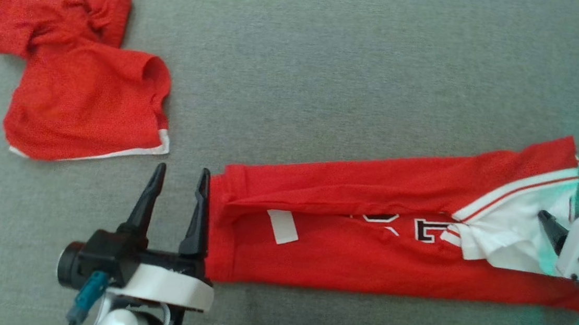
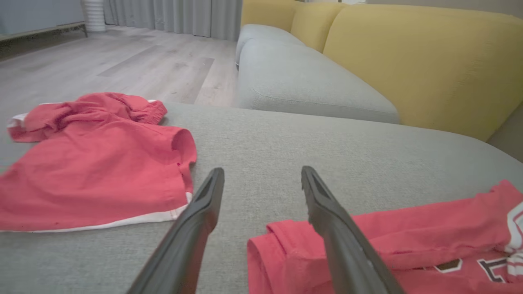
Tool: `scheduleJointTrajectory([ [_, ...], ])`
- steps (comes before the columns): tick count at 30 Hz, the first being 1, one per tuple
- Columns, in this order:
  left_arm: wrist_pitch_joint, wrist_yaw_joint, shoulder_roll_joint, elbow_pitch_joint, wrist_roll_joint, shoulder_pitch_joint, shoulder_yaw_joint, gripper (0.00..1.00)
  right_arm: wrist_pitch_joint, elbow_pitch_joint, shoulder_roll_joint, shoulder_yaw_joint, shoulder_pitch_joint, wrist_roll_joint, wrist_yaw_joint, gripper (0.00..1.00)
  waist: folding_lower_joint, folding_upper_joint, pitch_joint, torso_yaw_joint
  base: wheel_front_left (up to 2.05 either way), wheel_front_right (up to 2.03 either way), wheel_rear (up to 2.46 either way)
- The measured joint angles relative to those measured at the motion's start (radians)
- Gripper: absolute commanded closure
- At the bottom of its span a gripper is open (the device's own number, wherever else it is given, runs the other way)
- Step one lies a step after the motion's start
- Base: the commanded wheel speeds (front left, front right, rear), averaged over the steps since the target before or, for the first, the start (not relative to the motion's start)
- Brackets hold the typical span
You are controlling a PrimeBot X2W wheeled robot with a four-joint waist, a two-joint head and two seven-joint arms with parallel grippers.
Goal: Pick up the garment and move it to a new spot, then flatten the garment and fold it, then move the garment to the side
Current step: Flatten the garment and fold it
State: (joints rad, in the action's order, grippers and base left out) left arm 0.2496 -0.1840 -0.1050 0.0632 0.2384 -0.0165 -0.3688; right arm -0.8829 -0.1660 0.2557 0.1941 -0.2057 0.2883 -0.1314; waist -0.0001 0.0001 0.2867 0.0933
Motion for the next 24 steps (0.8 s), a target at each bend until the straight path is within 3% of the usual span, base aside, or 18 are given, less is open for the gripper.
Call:
scheduleJointTrajectory([
  [3, 0.0, 0.018, 0.013, -0.002, -0.012, -0.005, 0.026, 0.0, -0.022, -0.011, 0.001, 0.003, -0.007, 0.009, 0.0, 0.04, 0.0, 0.0, -0.002, 0.013, 0.0, 0.0, 0.0],
  [4, 0.0, 0.027, 0.017, -0.003, -0.017, -0.006, 0.035, 0.0, -0.028, -0.013, 0.002, 0.004, -0.008, 0.02, 0.0, 0.69, 0.0, 0.0, -0.005, 0.018, 0.0, 0.0, 0.0],
  [5, 0.0, 0.032, 0.021, -0.003, -0.019, -0.009, 0.046, 0.0, -0.028, -0.016, 0.002, 0.005, -0.007, 0.034, 0.0, 1.0, 0.0, 0.0, -0.011, 0.022, 0.0, 0.0, 0.0],
  [12, 0.0, 0.072, 0.046, -0.005, -0.036, -0.073, 0.091, 0.0, 0.033, -0.028, 0.02, 0.066, -0.004, 0.072, 0.0, 1.0, 0.0, 0.0, -0.068, 0.029, 0.0, 0.0, 0.0],
  [16, 0.0, 0.088, 0.047, -0.014, -0.036, -0.087, 0.095, 0.0, 0.056, -0.047, 0.117, 0.228, -0.004, 0.04, 0.0, 1.0, 0.0, 0.0, -0.112, 0.031, 0.0, 0.0, 0.0],
  [19, 0.0, 0.087, 0.048, -0.026, -0.023, -0.111, 0.094, 0.0, 0.043, -0.035, 0.164, 0.29, -0.004, 0.049, 0.0, 1.0, 0.0, 0.0, -0.144, 0.033, 0.0, 0.0, 0.0],
  [24, 0.0, 0.086, 0.048, -0.041, -0.013, -0.156, 0.092, 0.0, -0.014, 0.117, 0.167, 0.2, 0.003, 0.135, 0.0, 1.0, 0.0, 0.0, -0.17, 0.023, 0.0, 0.0, 0.0],
])
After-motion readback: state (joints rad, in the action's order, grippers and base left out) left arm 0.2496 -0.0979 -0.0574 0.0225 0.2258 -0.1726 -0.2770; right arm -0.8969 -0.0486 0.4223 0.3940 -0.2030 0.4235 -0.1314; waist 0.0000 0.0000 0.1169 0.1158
